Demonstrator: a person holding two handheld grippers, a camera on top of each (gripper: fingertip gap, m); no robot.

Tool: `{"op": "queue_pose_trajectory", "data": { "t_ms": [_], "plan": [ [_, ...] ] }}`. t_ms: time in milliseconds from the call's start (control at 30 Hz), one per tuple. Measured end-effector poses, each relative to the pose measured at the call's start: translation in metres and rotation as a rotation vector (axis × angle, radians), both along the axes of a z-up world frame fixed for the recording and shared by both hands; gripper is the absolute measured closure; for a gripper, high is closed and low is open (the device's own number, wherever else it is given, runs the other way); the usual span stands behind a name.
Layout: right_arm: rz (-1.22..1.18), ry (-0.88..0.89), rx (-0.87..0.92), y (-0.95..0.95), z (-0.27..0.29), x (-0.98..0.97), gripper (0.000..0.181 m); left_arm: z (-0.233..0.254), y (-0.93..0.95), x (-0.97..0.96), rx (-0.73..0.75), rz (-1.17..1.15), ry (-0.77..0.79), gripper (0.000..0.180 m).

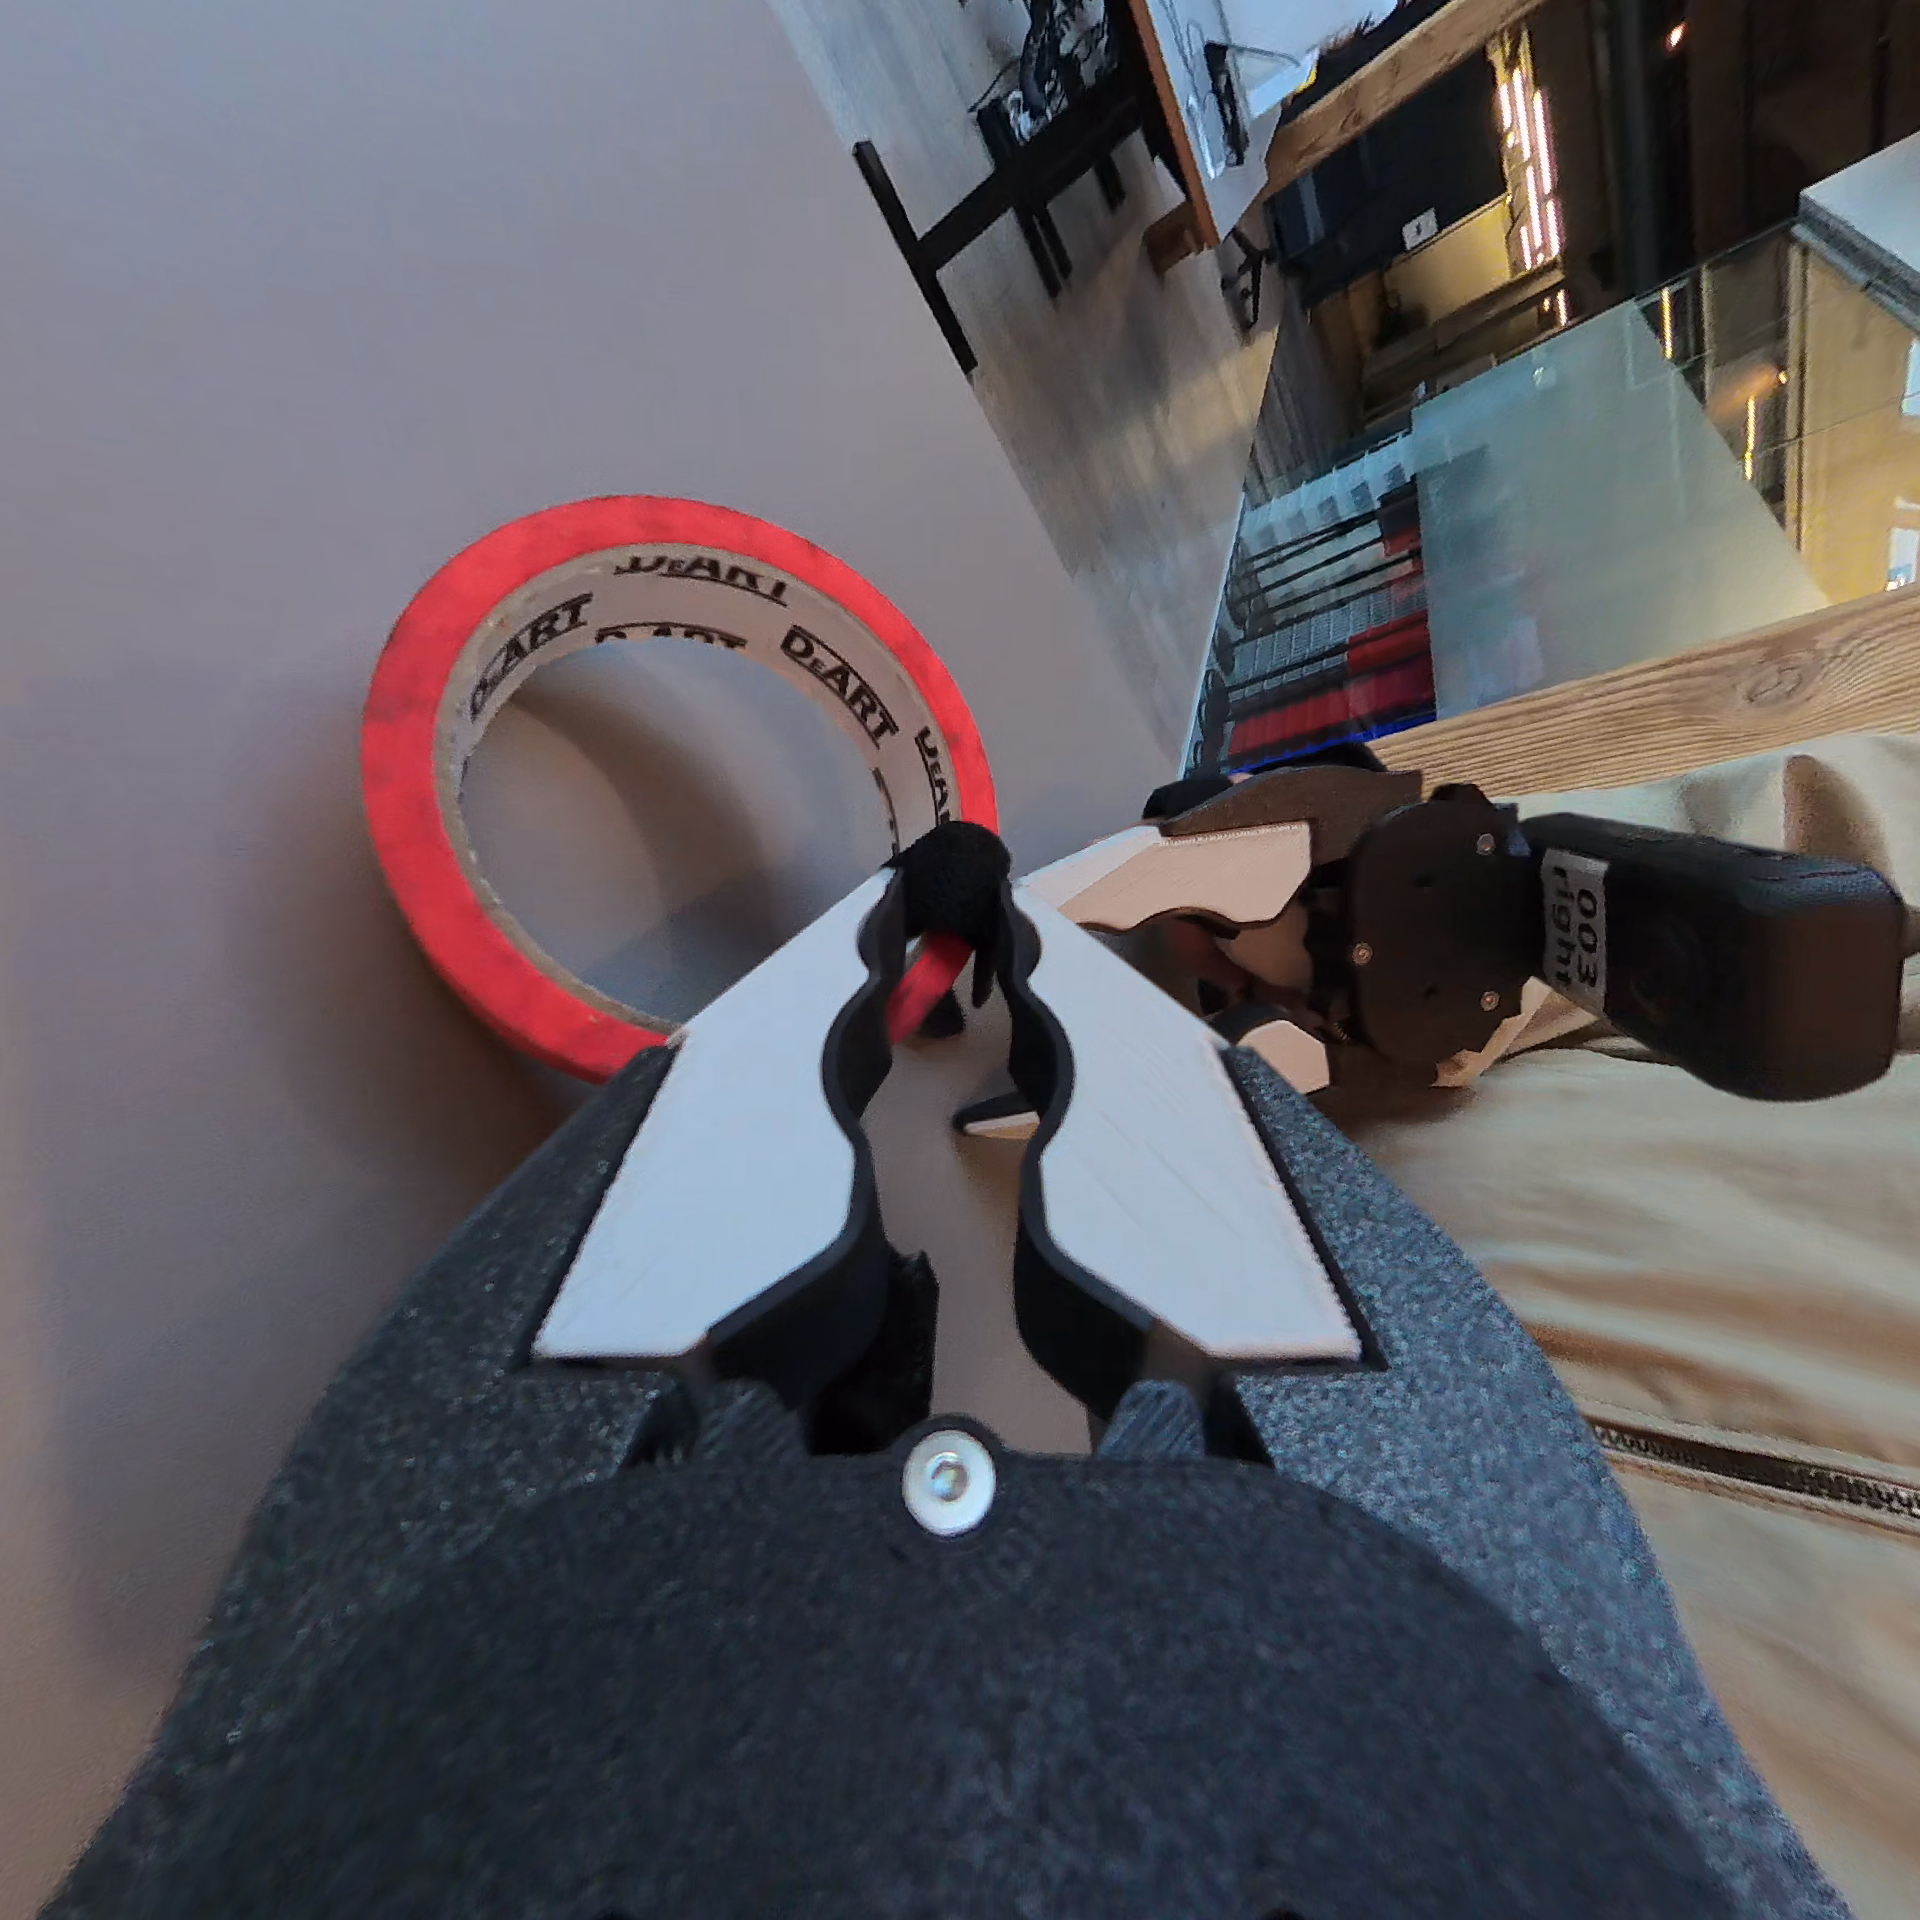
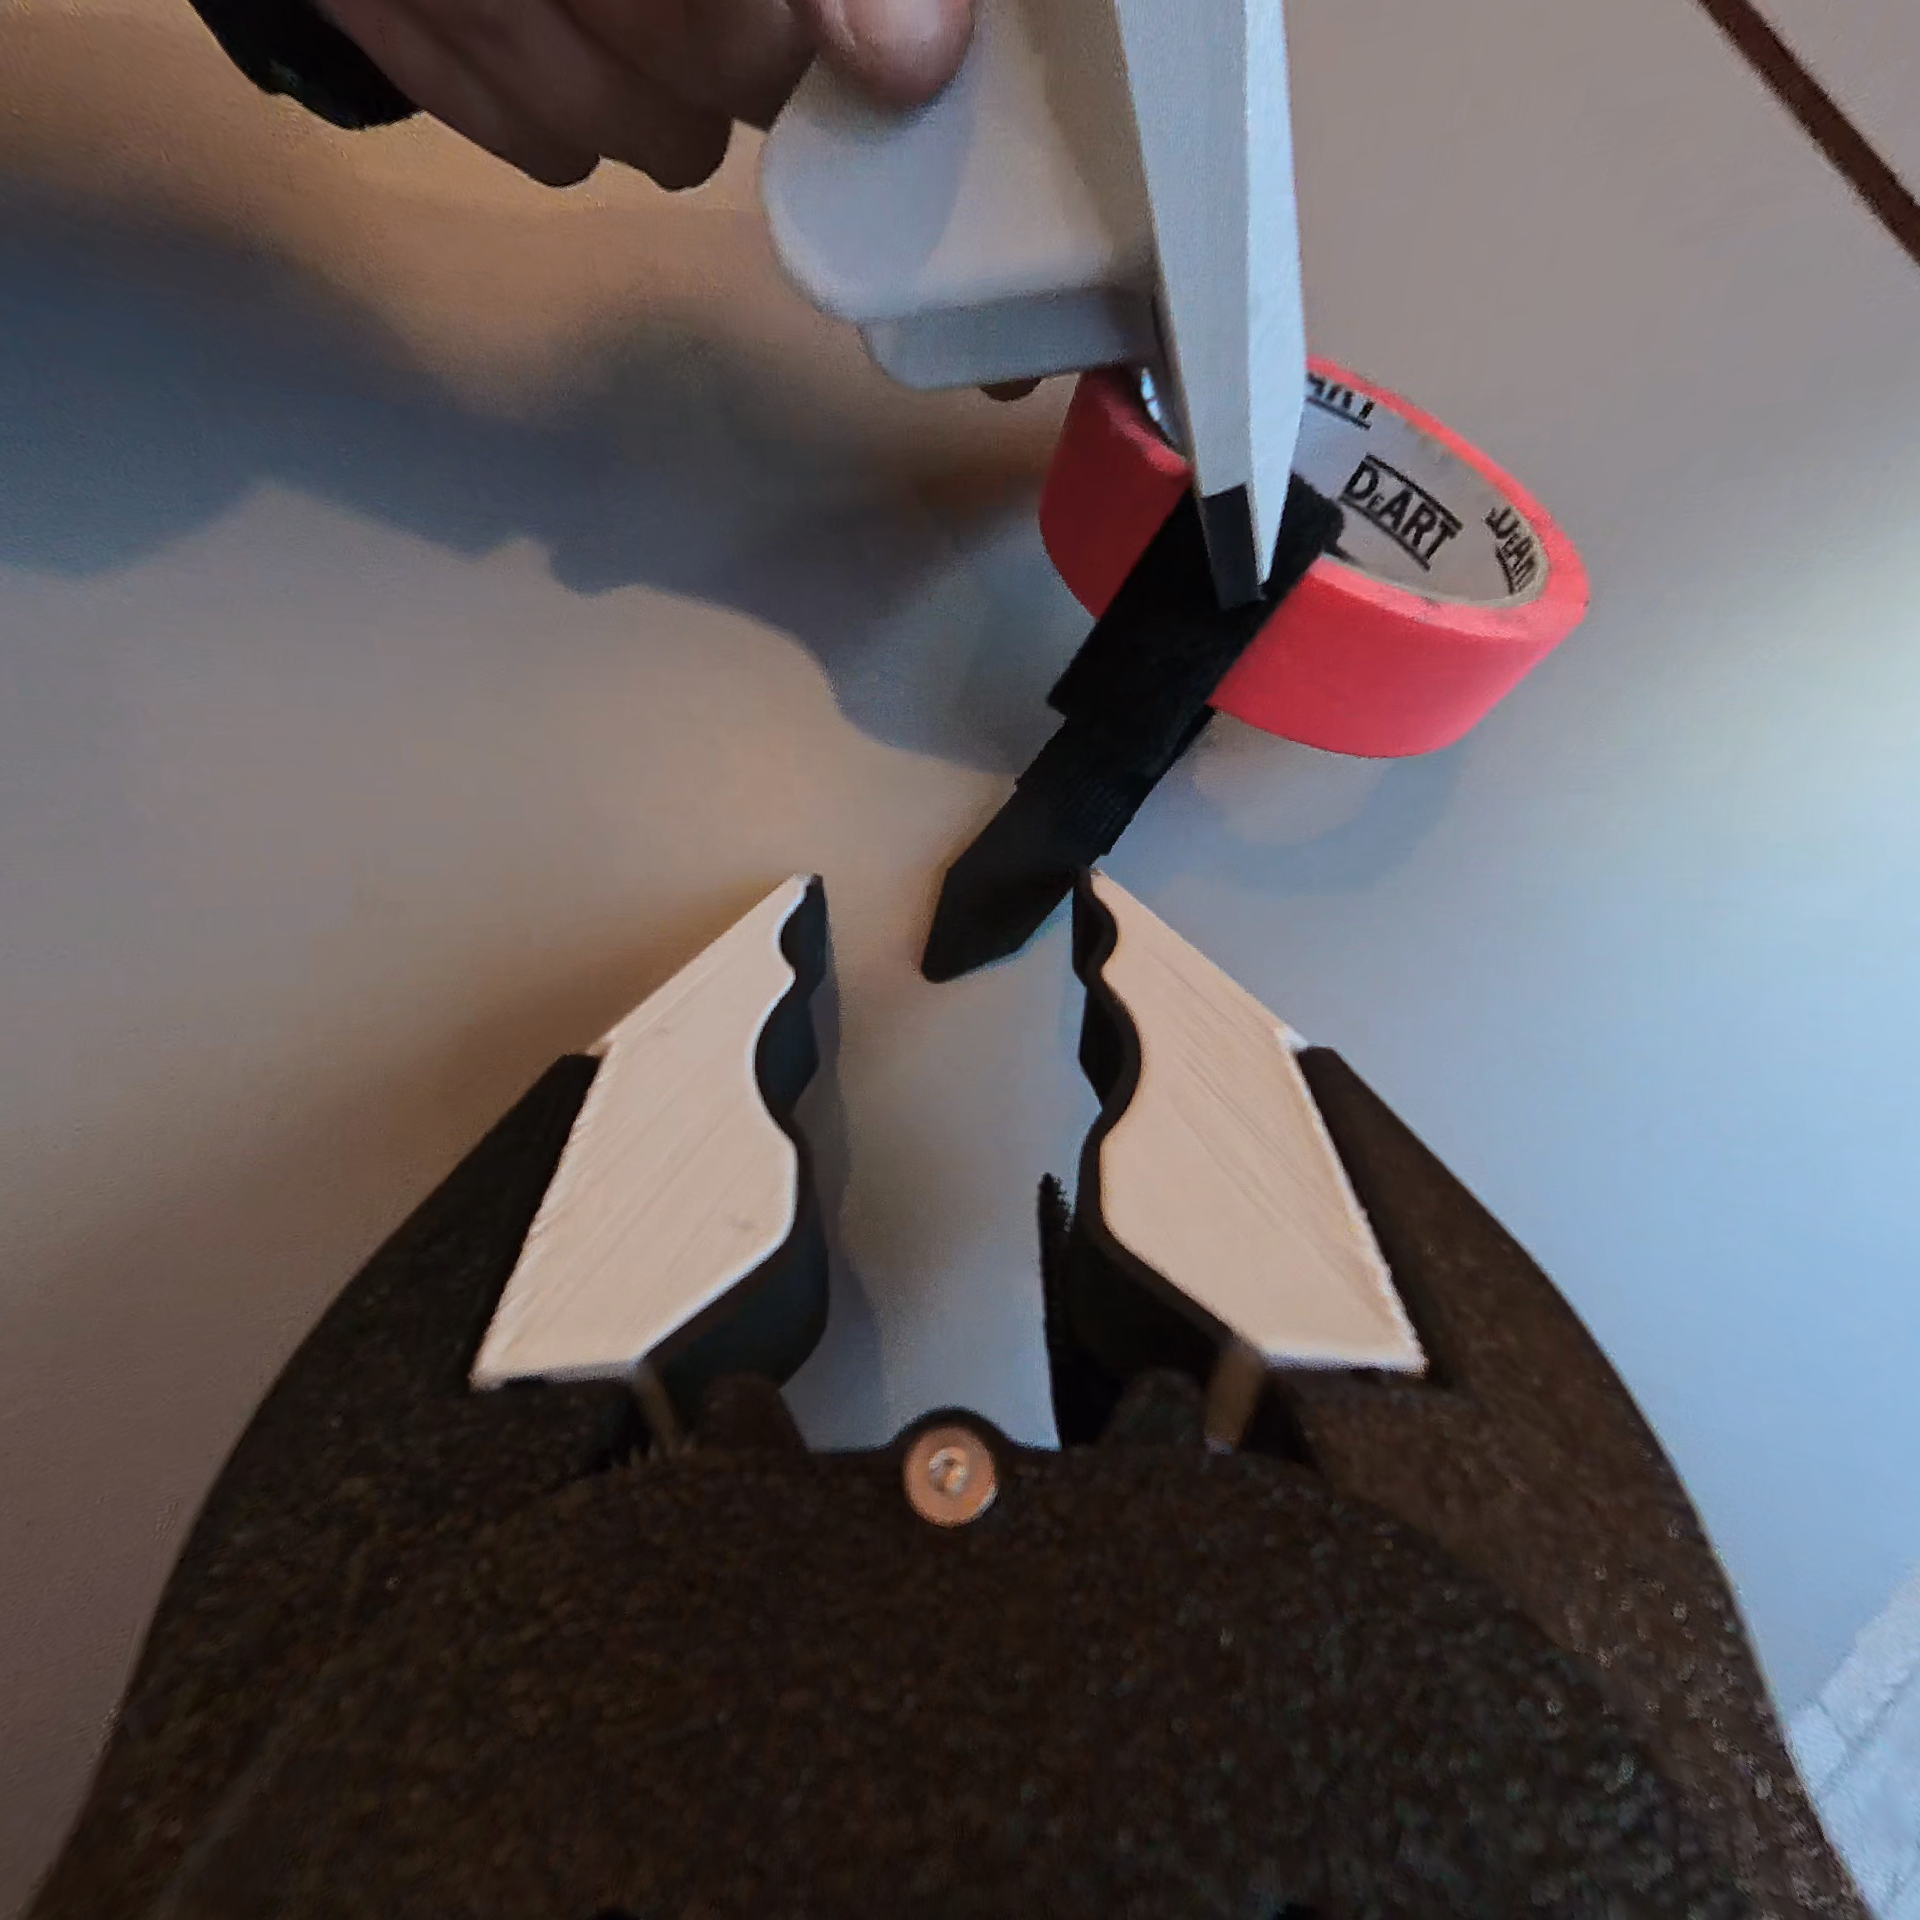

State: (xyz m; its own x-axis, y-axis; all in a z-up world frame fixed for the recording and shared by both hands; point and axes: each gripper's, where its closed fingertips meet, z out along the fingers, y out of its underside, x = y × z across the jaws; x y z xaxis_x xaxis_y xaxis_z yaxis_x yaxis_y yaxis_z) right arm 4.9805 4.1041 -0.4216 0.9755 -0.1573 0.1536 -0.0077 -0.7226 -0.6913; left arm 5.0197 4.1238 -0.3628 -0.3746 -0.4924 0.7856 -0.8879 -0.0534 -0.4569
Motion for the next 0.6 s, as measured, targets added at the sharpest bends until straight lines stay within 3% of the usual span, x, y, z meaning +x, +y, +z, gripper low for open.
{"op": "queue_pose_trajectory", "data": {
  "t_ms": [200,333,433,533,600],
  "plan": [
    [-0.062,0.052,0.043,0.004,0.005,0.015,0.137,0.002,0.000,0.001,-0.031,0.022,0.022,0.164],
    [-0.093,0.365,0.077,0.002,0.003,0.015,0.145,0.009,0.004,0.004,-0.096,0.036,0.025,0.165],
    [-0.081,0.525,0.116,0.000,0.007,0.013,0.178,0.009,0.005,0.004,-0.096,0.017,0.006,0.165],
    [-0.070,0.655,0.166,-0.006,0.017,0.008,0.180,0.004,0.002,0.005,-0.047,0.000,-0.051,0.165],
    [-0.061,0.796,0.191,-0.010,0.024,0.000,0.180,-0.007,-0.001,-0.003,0.073,-0.060,-0.148,0.165]
  ]
}}
